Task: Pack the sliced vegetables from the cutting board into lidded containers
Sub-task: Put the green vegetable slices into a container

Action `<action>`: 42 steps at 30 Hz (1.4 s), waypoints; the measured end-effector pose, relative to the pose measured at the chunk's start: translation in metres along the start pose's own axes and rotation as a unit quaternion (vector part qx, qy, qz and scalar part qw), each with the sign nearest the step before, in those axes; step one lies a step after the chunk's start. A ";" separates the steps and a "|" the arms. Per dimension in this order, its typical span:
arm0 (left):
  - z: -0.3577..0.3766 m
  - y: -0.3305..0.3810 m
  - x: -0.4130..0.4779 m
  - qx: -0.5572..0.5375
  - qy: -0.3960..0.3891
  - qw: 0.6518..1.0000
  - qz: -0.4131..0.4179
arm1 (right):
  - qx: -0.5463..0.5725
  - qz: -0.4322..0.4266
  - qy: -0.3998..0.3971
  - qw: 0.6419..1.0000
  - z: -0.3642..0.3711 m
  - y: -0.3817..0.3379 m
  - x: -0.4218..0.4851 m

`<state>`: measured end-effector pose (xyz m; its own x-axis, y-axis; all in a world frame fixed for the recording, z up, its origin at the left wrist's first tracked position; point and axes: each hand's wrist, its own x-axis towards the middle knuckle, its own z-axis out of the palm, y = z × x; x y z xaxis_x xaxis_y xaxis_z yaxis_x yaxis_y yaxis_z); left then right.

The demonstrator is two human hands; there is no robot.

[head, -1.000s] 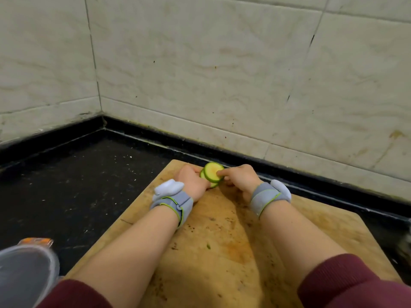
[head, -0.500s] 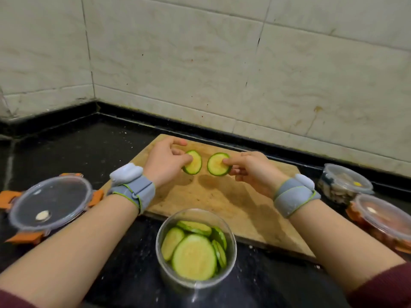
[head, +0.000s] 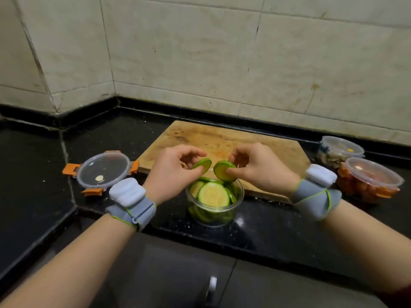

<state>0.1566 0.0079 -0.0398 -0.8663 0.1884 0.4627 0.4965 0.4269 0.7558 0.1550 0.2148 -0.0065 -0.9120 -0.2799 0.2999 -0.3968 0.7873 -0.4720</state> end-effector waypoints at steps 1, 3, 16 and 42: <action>-0.001 0.001 -0.004 0.019 -0.003 1.000 0.013 | -0.042 -0.028 0.005 0.999 0.003 -0.003 -0.003; -0.003 0.001 -0.008 0.043 -0.020 0.998 0.030 | -0.083 -0.055 -0.004 0.995 0.006 -0.006 -0.006; -0.003 0.008 -0.019 0.059 -0.004 0.998 -0.010 | 0.008 0.000 -0.029 1.000 0.008 -0.010 -0.011; 0.019 -0.006 -0.018 0.095 -0.086 0.992 -0.007 | -0.021 0.118 -0.056 0.991 -0.026 -0.031 -0.002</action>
<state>0.1683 0.0190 -0.0619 -0.8779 0.3222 0.3542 0.4788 0.5866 0.6532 0.1715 0.2055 0.0295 -0.9856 -0.1426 0.0913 -0.1691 0.8592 -0.4830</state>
